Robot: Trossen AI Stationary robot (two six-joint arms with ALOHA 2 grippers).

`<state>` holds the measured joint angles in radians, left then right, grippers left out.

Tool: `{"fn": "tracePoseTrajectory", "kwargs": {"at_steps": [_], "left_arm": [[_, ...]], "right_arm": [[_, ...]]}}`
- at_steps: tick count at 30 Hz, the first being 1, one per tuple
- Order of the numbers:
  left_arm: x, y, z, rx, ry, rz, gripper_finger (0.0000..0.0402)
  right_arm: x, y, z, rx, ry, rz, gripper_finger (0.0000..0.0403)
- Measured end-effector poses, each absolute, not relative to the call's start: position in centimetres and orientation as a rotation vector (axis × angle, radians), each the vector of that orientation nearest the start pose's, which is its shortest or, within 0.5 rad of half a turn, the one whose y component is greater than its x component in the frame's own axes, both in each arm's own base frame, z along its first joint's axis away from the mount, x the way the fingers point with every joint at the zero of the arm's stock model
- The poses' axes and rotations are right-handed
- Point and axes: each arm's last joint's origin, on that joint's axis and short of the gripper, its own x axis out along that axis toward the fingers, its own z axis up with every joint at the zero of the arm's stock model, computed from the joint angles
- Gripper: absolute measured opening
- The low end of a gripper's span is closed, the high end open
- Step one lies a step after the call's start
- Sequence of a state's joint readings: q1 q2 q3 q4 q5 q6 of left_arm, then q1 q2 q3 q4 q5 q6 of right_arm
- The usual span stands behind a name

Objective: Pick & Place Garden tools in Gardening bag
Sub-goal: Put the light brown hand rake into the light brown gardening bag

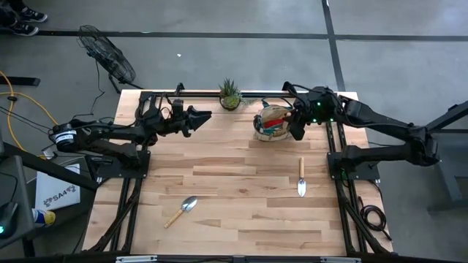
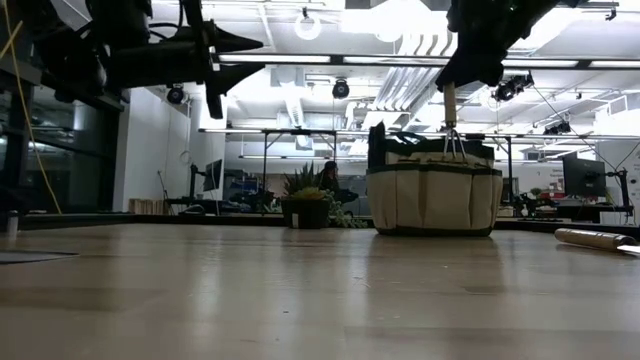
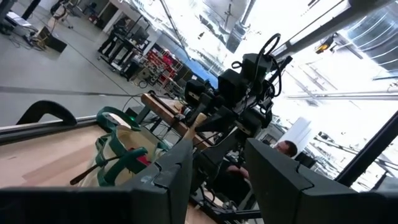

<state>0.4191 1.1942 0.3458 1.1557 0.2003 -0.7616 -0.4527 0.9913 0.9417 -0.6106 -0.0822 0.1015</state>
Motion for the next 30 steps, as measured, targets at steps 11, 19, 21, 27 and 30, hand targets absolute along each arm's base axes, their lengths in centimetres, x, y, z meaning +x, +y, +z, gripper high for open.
{"fn": "tracePoseTrajectory", "kwargs": {"at_steps": [11, 19, 21, 27, 30], "left_arm": [[20.5, 8.5, 23.3, -0.664, -0.354, 0.096, 0.0145], [20.5, 8.5, 23.3, -0.664, -0.354, 0.097, 0.0145], [20.5, 8.5, 23.3, -0.664, -0.354, 0.098, 0.0145], [20.5, 8.5, 23.3, -0.664, -0.354, 0.099, 0.0145], [20.5, 8.5, 23.3, -0.665, -0.353, 0.100, 0.0145]], "right_arm": [[19.3, -9.3, 29.9, 0.245, 0.702, -0.393, 0.0058], [20.5, -10.0, 29.3, 0.218, 0.701, -0.402, 0.0058], [20.7, -10.1, 29.1, 0.213, 0.709, -0.402, 0.0058], [21.2, -10.4, 28.3, 0.236, 0.745, -0.408, 0.0058], [21.3, -10.4, 28.0, 0.261, 0.767, -0.425, 0.0058]]}}
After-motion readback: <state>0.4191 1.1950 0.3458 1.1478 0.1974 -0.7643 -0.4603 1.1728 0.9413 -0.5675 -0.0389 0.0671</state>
